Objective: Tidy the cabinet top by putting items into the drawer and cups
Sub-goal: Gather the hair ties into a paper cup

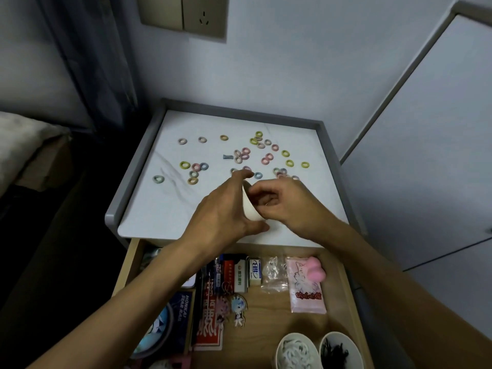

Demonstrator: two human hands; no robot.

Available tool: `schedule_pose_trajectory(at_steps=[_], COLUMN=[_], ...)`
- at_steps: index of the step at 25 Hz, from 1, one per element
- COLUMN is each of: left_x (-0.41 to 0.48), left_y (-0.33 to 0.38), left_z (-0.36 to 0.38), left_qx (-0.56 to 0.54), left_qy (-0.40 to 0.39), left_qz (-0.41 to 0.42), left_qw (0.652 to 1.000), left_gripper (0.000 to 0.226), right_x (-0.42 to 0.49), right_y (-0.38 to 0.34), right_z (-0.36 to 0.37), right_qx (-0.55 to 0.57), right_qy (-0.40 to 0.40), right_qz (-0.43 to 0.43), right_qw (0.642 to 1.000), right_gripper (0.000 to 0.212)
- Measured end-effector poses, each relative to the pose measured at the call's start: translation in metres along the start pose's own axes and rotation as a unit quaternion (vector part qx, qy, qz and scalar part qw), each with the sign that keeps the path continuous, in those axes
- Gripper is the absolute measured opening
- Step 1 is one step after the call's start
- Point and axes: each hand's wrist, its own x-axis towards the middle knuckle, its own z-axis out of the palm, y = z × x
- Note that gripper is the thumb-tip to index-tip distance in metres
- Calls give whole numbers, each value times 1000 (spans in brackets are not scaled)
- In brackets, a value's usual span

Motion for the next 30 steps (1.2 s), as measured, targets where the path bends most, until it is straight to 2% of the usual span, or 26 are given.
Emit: schedule_pose_trajectory(at_steps=[2, 4, 6, 8, 11, 13, 16, 20, 23, 27, 30], left_x=[-2, -4, -5, -3, -2, -2, 1, 1, -1, -2, -3], left_y=[-2, -3, -1, 1, -1, -2, -4, -3, -1, -1, -3], left_z=[-1, -5, -9, -13, -16, -18, -21, -18, -16, -14, -13], left_qx=[2, 9, 8, -3, -7, -9, -11, -1, 4, 2, 1], left_qy=[2, 11, 19, 28, 26, 24, 28, 22, 21, 24, 23], left_qz=[-3, -8, -9, -6, -7, -10, -12, -6, -5, 0, -4], left_qw=[1000, 1000, 1000, 1000, 1000, 1000, 999, 1000, 1000, 1000, 1000], left_gripper=[97, 97, 93, 90, 88, 88, 90, 89, 89, 88, 88], right_x=[0, 2, 9, 30, 66, 83, 91, 92, 94, 96, 93], right_y=[0, 5, 25, 57, 94, 108, 109, 100, 98, 95, 76], right_z=[-3, -14, -25, -45, -69, -69, -57, -45, -34, -37, -48], right_qx=[43, 68, 8, -104, -179, -184, -185, -235, -320, -394, -278], right_qy=[14, 89, 190, 263, 235, 200, 203, 215, 190, 126, 211], right_qz=[0, 13, 54, 138, 254, 264, 218, 160, 144, 130, 139], right_qw=[999, 994, 980, 949, 921, 925, 936, 934, 917, 901, 927], right_gripper=[31, 21, 14, 24, 45, 46, 33, 4, 14, 14, 14])
